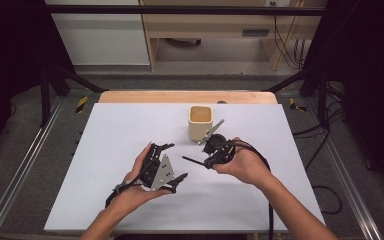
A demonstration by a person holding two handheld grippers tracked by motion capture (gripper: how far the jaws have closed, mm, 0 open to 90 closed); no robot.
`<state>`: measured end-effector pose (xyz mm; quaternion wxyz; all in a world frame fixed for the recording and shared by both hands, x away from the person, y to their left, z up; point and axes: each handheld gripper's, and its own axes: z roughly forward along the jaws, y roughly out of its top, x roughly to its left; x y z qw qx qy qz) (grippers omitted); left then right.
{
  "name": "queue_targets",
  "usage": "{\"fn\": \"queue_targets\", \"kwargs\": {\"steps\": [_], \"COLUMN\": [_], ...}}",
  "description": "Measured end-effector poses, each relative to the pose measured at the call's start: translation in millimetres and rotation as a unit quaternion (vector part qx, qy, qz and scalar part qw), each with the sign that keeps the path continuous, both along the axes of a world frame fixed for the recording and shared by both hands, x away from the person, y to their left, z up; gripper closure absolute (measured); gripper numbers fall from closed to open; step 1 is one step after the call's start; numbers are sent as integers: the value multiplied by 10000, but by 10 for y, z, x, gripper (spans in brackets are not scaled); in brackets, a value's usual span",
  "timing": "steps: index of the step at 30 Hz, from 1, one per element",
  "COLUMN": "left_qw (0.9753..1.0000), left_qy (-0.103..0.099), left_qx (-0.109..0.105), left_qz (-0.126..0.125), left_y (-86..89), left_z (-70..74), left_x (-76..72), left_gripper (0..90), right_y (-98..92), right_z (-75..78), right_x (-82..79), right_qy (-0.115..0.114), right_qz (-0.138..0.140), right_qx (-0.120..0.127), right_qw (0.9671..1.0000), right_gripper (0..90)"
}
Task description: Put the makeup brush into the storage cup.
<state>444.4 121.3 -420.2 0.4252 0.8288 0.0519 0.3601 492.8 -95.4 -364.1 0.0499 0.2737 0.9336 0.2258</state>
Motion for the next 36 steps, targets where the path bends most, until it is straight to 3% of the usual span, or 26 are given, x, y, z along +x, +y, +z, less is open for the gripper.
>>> {"fn": "queue_targets", "kwargs": {"steps": [9,17,22,26,36], "left_qw": [9999,9994,9978,9965,9943], "left_qy": [-163,-218,-452,-529,-659], "left_qx": [26,199,428,581,735], "left_qz": [-20,-196,-211,-292,-407], "left_y": [-48,-115,-161,-192,-260], "left_z": [32,8,-3,-12,-71], "left_x": [-2,-7,-7,-11,-28], "left_gripper": [83,200,308,408,577], "right_y": [48,103,154,197,221], "right_z": [93,111,139,154,190], "right_x": [1,10,4,-2,-5], "right_qy": [-9,24,27,41,61], "right_qz": [21,72,158,205,223], "right_qx": [54,55,6,-4,-7], "right_qw": [10000,10000,9999,9998,9997], "right_gripper": [841,841,841,840,841]}}
